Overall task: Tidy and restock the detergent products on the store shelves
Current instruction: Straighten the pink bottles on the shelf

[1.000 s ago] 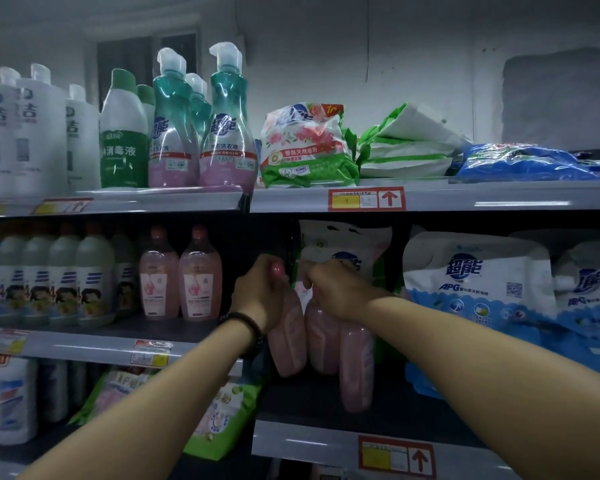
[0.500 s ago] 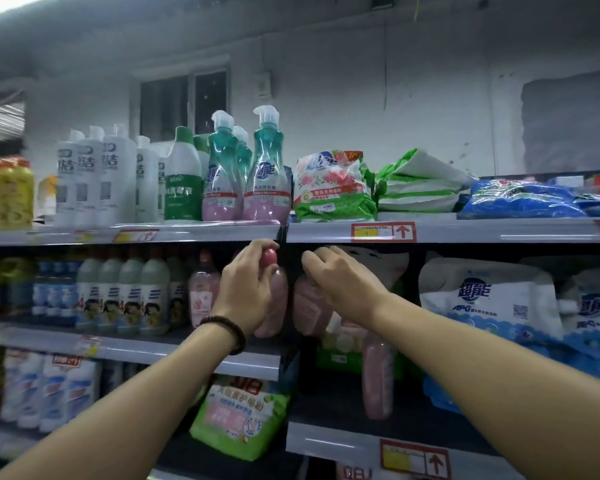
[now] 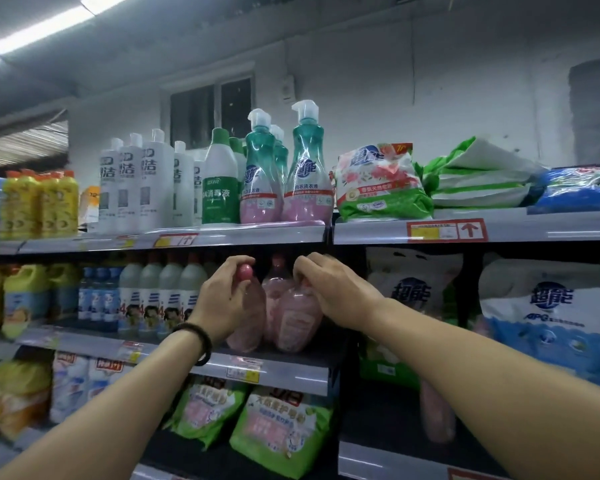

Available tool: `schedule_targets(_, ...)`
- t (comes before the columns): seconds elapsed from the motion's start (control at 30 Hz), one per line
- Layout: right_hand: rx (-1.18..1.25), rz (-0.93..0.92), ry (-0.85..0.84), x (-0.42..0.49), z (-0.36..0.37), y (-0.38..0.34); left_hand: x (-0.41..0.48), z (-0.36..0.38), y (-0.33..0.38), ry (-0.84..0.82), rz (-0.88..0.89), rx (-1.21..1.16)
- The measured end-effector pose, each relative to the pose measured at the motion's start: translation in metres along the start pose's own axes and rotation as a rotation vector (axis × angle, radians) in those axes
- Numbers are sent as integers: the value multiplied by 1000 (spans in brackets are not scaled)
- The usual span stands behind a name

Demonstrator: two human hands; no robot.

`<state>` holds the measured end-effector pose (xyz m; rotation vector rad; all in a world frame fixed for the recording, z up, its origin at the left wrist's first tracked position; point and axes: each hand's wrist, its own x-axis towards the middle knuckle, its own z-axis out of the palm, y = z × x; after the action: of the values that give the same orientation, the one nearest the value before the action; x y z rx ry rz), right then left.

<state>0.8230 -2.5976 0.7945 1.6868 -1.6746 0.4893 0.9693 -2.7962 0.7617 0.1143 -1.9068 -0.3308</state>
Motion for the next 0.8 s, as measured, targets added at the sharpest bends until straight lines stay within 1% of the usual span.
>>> schedule_targets(0.1,199,188,9,15,10,3,12,4,-28,7,-141,-74)
schedule_targets(0.27,467,420,97,33,39,5,25,17,-48,11,-385,-358)
schedule_targets(0.3,504,469,94,36,47,5,24,19,-53,-19,-427,-374)
schedule_targets(0.37,534,525,89,43,62,4,17,23,-64,-149,-491,-286)
schedule_targets(0.4,561,536,101,45,69,4,11,26,-65,-210,-487,-228)
schedule_targets(0.43,603,544,112,47,74,3,5,32,-68,-217,-454,-203)
schedule_targets(0.53,685,562,110,47,85,1,-7,46,-73,-112,-403,-307)
schedule_targets(0.63,633,603,165,44,95,6,-7,47,-86,-72,-456,-411)
schedule_targets(0.7,585,627,186,38,100,12,-5,40,-96,-92,-493,-467)
schedule_targets(0.73,563,609,155,33,103,17,-4,36,-100,-126,-486,-485)
schedule_targets(0.8,567,557,22,21,109,20,-2,31,-107,-182,-476,-534)
